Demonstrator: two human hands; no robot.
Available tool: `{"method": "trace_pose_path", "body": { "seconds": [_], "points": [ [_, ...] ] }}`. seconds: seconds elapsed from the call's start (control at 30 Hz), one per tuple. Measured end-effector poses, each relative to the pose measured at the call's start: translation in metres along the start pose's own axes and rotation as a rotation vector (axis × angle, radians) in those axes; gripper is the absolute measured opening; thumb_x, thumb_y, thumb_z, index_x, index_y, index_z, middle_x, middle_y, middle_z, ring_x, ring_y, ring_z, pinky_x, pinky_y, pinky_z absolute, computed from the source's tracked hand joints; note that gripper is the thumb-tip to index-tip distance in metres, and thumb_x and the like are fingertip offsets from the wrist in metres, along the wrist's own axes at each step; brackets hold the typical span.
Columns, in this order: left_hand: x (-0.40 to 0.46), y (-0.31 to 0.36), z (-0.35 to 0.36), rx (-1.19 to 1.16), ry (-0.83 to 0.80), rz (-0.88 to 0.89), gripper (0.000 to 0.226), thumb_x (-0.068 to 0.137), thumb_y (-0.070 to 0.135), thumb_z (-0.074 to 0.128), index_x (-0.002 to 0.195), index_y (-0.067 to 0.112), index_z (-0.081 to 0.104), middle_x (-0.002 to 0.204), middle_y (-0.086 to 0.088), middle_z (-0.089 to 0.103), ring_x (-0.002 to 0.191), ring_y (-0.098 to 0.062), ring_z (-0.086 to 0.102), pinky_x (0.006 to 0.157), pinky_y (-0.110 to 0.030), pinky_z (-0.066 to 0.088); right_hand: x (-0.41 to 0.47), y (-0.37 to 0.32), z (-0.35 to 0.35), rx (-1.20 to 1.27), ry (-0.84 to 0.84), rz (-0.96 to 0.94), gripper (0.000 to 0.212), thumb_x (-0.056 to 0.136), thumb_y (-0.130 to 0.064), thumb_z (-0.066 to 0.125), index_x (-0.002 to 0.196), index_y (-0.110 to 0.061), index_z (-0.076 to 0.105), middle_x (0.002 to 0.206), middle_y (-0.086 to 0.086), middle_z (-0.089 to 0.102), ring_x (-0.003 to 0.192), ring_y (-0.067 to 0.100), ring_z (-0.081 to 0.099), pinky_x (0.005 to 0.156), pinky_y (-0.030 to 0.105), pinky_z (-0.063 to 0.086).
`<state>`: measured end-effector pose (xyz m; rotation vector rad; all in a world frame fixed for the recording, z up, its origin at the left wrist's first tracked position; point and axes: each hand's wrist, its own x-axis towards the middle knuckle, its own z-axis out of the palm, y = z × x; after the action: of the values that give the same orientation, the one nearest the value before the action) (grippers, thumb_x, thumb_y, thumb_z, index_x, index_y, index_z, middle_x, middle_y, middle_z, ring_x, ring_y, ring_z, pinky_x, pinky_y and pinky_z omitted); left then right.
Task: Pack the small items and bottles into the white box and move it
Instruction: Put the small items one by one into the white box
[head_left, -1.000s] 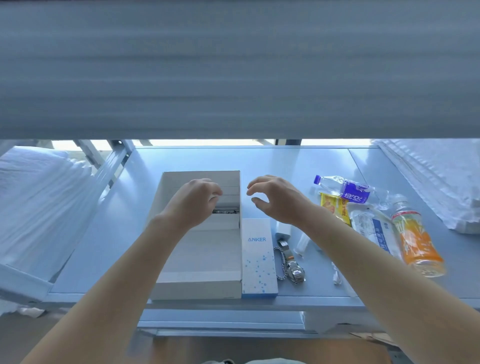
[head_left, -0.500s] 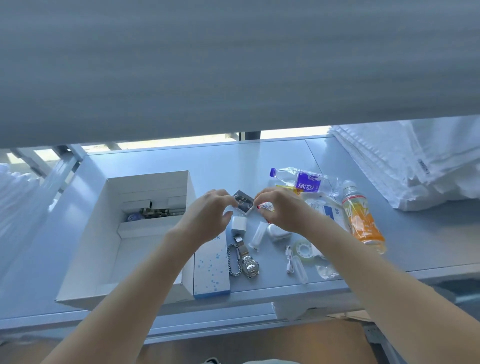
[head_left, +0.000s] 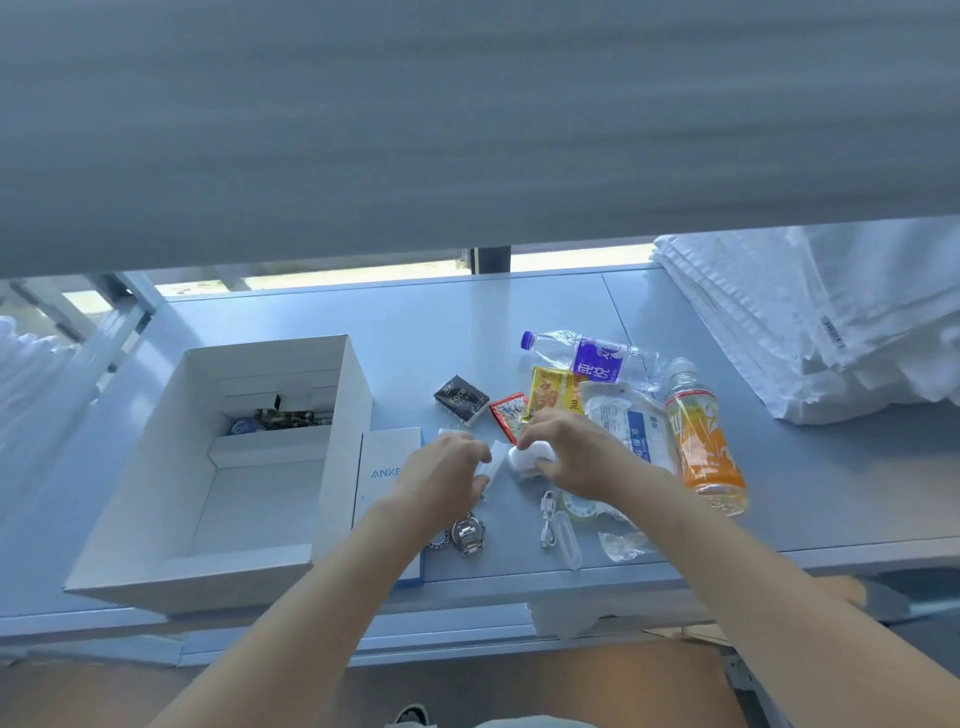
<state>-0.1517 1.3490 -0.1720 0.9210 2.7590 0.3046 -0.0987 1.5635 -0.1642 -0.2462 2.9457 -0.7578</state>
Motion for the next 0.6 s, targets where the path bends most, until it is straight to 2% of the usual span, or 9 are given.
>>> {"method": "trace_pose_path", "body": {
  "seconds": [0.07, 0.2, 0.3, 0.47, 0.6],
  "points": [
    [-0.001, 0.002, 0.008, -0.001, -0.007, -0.013, 0.035, 0.097, 0.032, 0.06, 0.132, 0.025, 0.061, 0.125, 0.002, 0.059, 0.116, -0.021, 0.058, 0.09, -0.038, 0.052, -0.012, 0.003, 0.004, 0.019, -0.007, -0.006, 0.029, 0.086, -0.003, 0.065, 0.105, -0.022, 0.076, 0.109, -0.008, 0.067, 0.118, 0.015, 0.058, 0.094, 0.03, 0.047],
    [0.001, 0.008, 0.019, -0.005, -0.009, -0.031, 0.044, 0.097, 0.034, 0.06, 0.139, 0.023, 0.053, 0.13, -0.001, 0.056, 0.124, -0.022, 0.053, 0.095, -0.04, 0.051, -0.033, 0.004, 0.016, 0.038, -0.109, -0.034, 0.04, 0.082, 0.002, 0.062, 0.106, -0.026, 0.077, 0.114, -0.01, 0.069, 0.108, 0.018, 0.061, 0.096, 0.034, 0.048],
    [0.004, 0.011, 0.023, 0.01, -0.003, -0.056, 0.046, 0.097, 0.036, 0.06, 0.14, 0.023, 0.052, 0.131, -0.001, 0.056, 0.124, -0.022, 0.053, 0.095, -0.04, 0.051, -0.041, 0.008, 0.023, 0.029, -0.146, -0.043, 0.051, 0.081, 0.009, 0.053, 0.109, -0.026, 0.077, 0.118, -0.011, 0.069, 0.11, 0.017, 0.06, 0.097, 0.035, 0.049],
    [0.008, 0.017, 0.03, 0.074, 0.013, -0.096, 0.039, 0.095, 0.04, 0.062, 0.13, 0.023, 0.055, 0.122, -0.001, 0.061, 0.118, -0.023, 0.056, 0.09, -0.037, 0.047, -0.043, 0.015, 0.03, -0.046, -0.127, -0.093, 0.055, 0.08, 0.012, 0.047, 0.112, -0.021, 0.077, 0.121, -0.008, 0.07, 0.12, 0.017, 0.055, 0.1, 0.033, 0.047],
    [0.007, 0.023, 0.035, 0.083, 0.054, -0.145, 0.029, 0.095, 0.038, 0.062, 0.119, 0.022, 0.055, 0.115, 0.001, 0.063, 0.109, -0.024, 0.06, 0.088, -0.038, 0.045, -0.043, 0.019, 0.035, -0.096, -0.108, -0.098, 0.05, 0.084, 0.01, 0.051, 0.115, -0.019, 0.077, 0.118, -0.006, 0.071, 0.118, 0.019, 0.055, 0.097, 0.033, 0.048]
  ]
}}
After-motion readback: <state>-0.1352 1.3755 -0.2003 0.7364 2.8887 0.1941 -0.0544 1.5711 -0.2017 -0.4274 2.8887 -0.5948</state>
